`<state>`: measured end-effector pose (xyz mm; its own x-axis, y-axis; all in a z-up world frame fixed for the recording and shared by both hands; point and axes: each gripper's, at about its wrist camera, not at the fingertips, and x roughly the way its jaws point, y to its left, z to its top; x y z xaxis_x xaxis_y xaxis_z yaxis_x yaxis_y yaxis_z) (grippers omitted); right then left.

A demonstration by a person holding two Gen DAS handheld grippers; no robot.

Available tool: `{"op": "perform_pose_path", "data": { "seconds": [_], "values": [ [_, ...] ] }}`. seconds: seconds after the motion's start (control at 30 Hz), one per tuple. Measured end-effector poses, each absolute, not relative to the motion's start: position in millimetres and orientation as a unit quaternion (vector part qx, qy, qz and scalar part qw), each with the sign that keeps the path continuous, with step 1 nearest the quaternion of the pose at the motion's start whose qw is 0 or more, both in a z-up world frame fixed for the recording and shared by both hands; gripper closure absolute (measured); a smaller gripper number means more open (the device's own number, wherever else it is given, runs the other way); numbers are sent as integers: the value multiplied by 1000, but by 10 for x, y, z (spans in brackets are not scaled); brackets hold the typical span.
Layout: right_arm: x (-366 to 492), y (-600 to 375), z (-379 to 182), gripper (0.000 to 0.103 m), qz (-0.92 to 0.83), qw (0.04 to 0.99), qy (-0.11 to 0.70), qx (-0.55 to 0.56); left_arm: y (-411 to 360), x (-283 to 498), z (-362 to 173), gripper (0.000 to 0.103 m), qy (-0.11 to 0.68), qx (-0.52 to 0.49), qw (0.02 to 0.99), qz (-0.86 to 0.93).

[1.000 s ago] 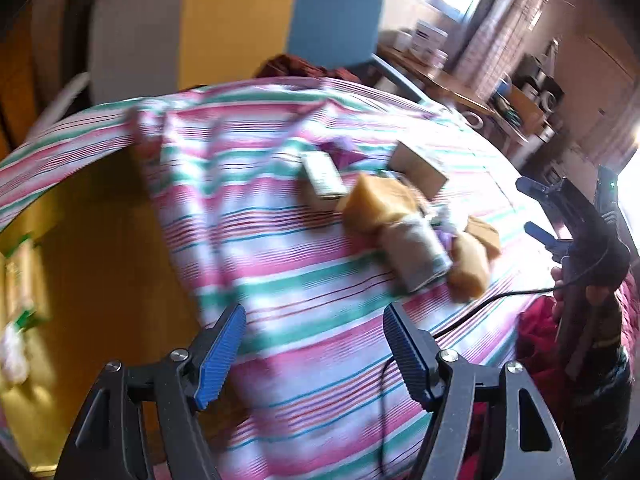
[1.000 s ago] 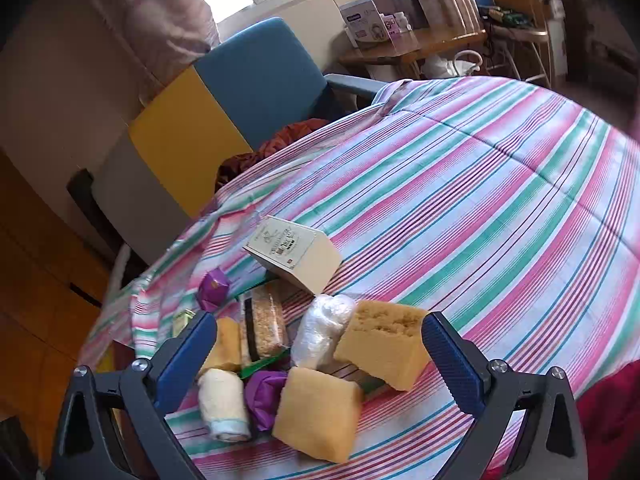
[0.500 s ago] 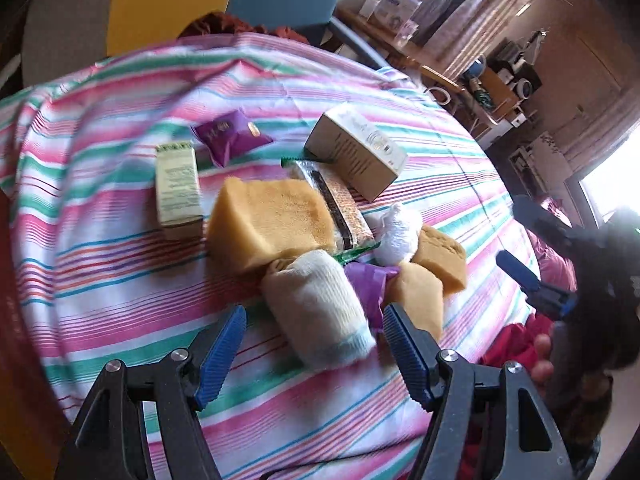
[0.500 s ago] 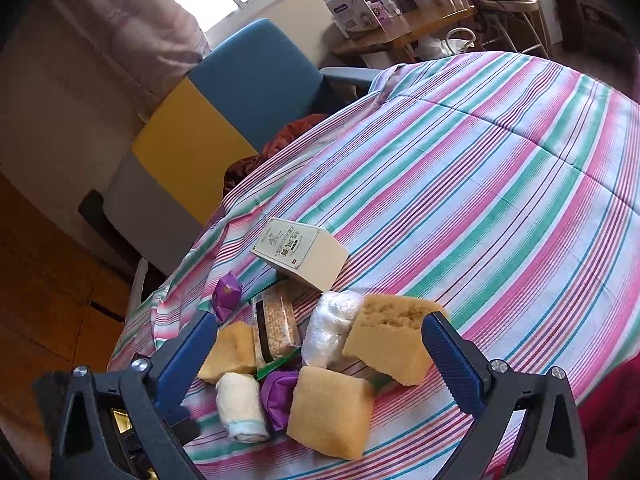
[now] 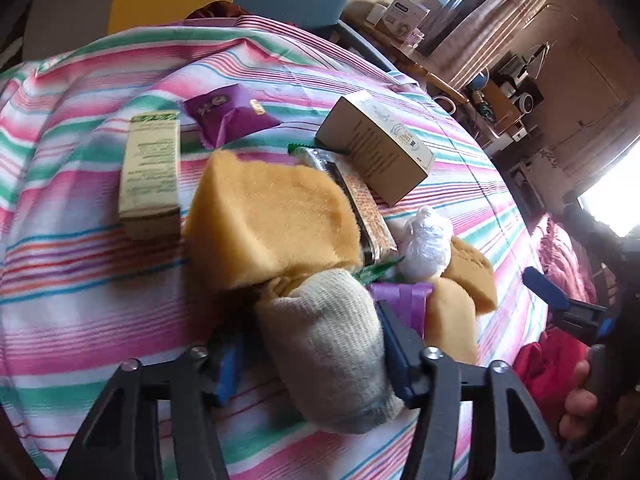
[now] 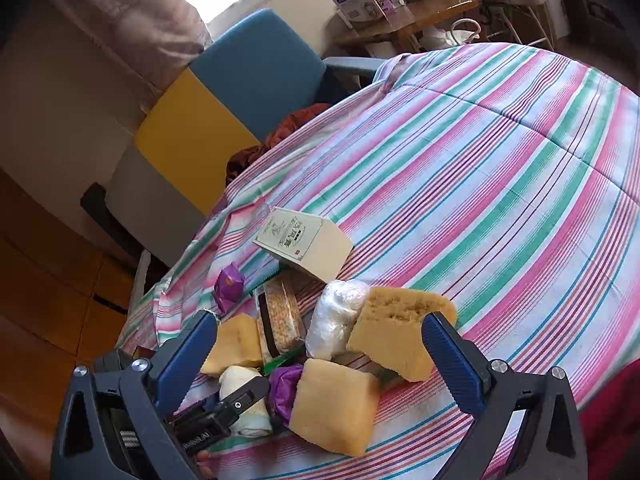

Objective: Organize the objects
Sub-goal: 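Move both grippers back to the item pile and grasp the grey sock with the left gripper, then lift the grey sock with the left gripper while the right gripper grasps a beige sponge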

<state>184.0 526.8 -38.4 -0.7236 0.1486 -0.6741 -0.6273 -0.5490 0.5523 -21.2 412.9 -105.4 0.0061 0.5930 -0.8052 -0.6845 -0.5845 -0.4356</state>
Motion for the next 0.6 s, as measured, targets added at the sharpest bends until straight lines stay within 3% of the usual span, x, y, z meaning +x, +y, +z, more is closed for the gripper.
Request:
{"op": "perform_pose_path", "data": {
  "seconds": [0.6],
  "values": [
    [1567, 5128, -576, 0, 818, 189, 404, -364, 3196, -19, -1035, 47, 34, -504, 444, 740]
  ]
}}
